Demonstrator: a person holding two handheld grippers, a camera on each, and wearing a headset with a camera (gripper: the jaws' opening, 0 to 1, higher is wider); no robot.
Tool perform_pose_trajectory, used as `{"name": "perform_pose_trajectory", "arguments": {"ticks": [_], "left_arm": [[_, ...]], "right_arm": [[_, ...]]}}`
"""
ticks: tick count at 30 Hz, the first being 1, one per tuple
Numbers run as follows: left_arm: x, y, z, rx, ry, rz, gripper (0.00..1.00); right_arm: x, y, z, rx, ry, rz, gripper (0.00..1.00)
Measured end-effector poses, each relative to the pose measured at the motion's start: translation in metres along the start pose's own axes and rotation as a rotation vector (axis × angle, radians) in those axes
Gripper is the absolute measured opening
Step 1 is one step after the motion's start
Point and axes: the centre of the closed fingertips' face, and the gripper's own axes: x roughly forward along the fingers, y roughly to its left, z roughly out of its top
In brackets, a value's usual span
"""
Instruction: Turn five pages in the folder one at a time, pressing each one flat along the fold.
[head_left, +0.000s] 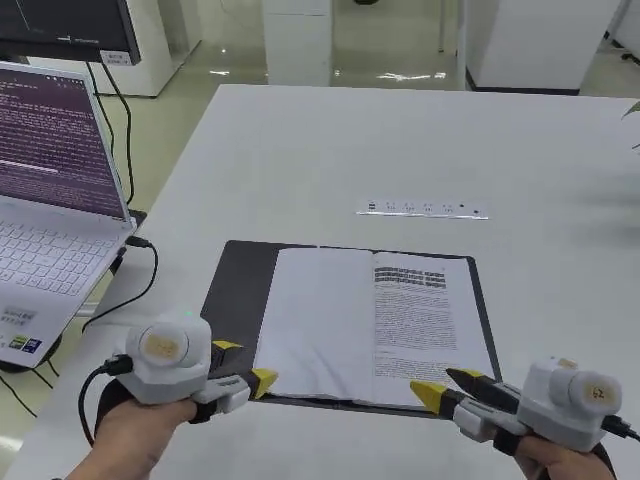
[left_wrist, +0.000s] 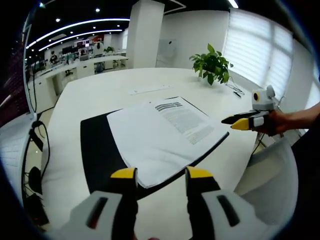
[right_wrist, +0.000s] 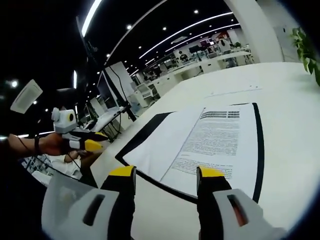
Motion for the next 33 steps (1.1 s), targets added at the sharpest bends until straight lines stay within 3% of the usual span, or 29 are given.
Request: {"name": "perform_pose_trajectory", "arguments": {"ticks": [11,18,26,29,33], "left_arm": [[-0.024,-0.001,0.007,0.009,-0.038,0.036,0.46],[-0.033,0.004,0.01,-0.032,-0.064,0.083,0.55],[-0.045,0.013,0.013,-0.053,-0.072,0.133,0.65],[-0.049,0.015,0.013,-0.08,-0.09,0.146,0.67],[-0.051,0.017,0.01,-0.086,-0.085,0.158,0.68]], "right_arm": [[-0.033,-0.007,-0.006,-0.072,0.027,-0.04,0.55],[-0.051,-0.011,-0.008,-0.097,0.042,-0.071,0.62],[-0.068,-0.025,-0.003,-0.073,0.026,-0.107,0.68],[-0.07,-0.031,-0.003,-0.061,0.036,-0.111,0.68],[-0.072,-0.034,-0.001,-0.057,0.037,-0.117,0.68]]}}
